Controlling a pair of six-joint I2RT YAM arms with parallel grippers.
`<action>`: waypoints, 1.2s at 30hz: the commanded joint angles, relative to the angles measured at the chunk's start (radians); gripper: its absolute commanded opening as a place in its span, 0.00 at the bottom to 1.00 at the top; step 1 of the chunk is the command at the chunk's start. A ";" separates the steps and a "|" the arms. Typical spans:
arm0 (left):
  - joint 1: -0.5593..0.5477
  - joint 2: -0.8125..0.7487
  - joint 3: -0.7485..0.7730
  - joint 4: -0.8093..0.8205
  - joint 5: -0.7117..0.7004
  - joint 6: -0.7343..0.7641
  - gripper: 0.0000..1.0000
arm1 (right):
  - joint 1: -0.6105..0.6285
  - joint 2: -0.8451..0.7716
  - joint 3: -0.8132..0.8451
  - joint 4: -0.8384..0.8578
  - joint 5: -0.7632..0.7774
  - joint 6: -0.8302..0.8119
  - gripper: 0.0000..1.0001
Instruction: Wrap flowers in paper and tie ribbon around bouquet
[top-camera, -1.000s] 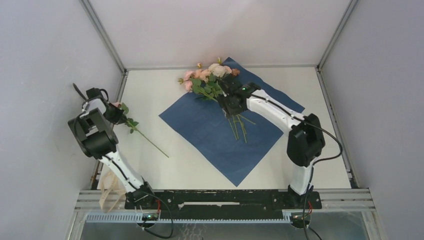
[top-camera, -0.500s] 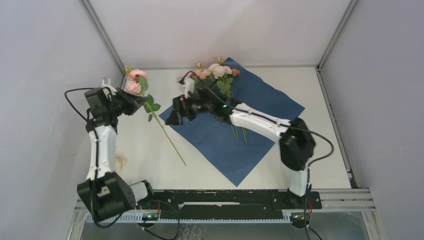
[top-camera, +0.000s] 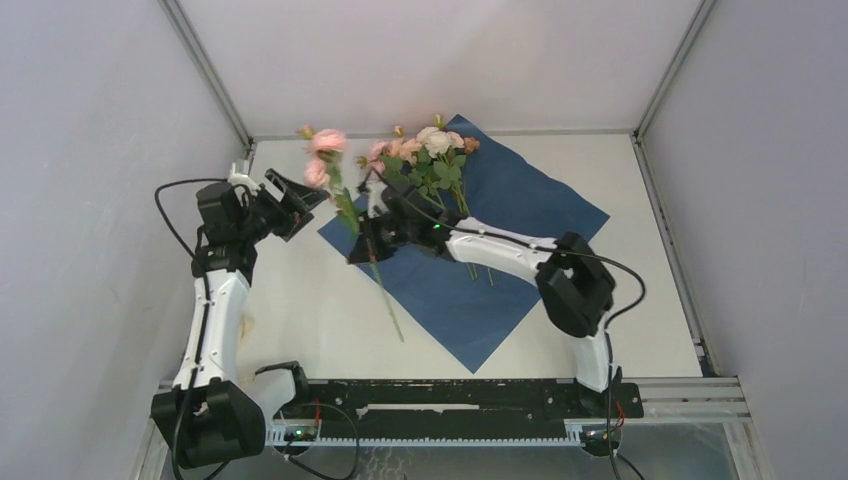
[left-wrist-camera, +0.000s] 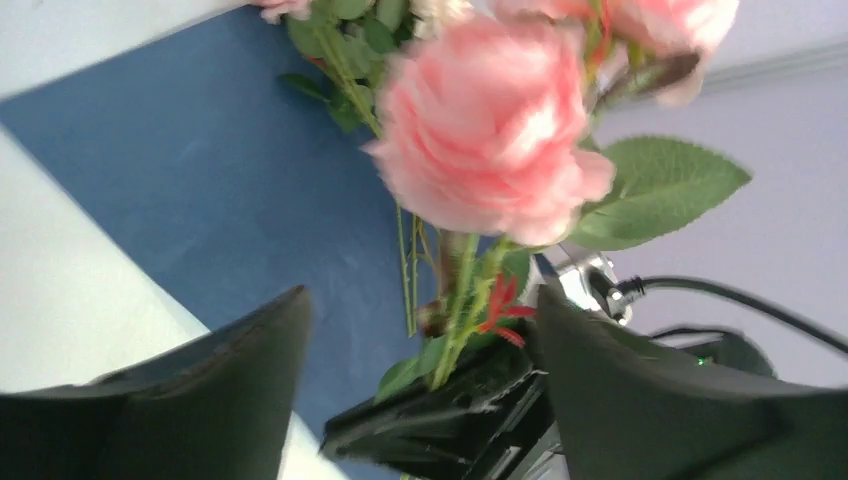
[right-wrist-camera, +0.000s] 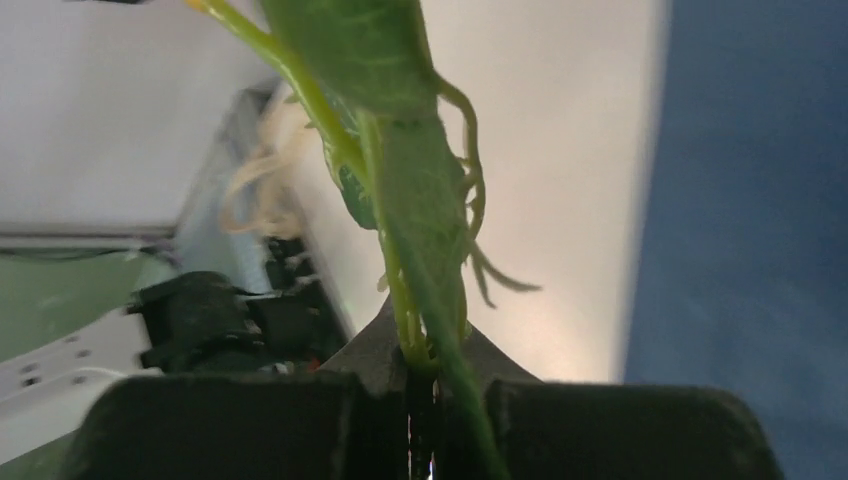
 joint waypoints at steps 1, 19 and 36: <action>-0.009 0.017 -0.042 -0.092 -0.206 0.067 0.99 | -0.133 -0.200 -0.068 -0.213 0.329 -0.136 0.00; -0.155 0.137 -0.107 -0.011 -0.380 0.230 1.00 | -0.420 0.069 0.330 -0.751 0.667 -0.438 0.77; -0.274 1.024 0.926 -0.449 -0.317 0.359 0.26 | -0.813 0.356 0.600 -0.672 0.266 -0.150 0.71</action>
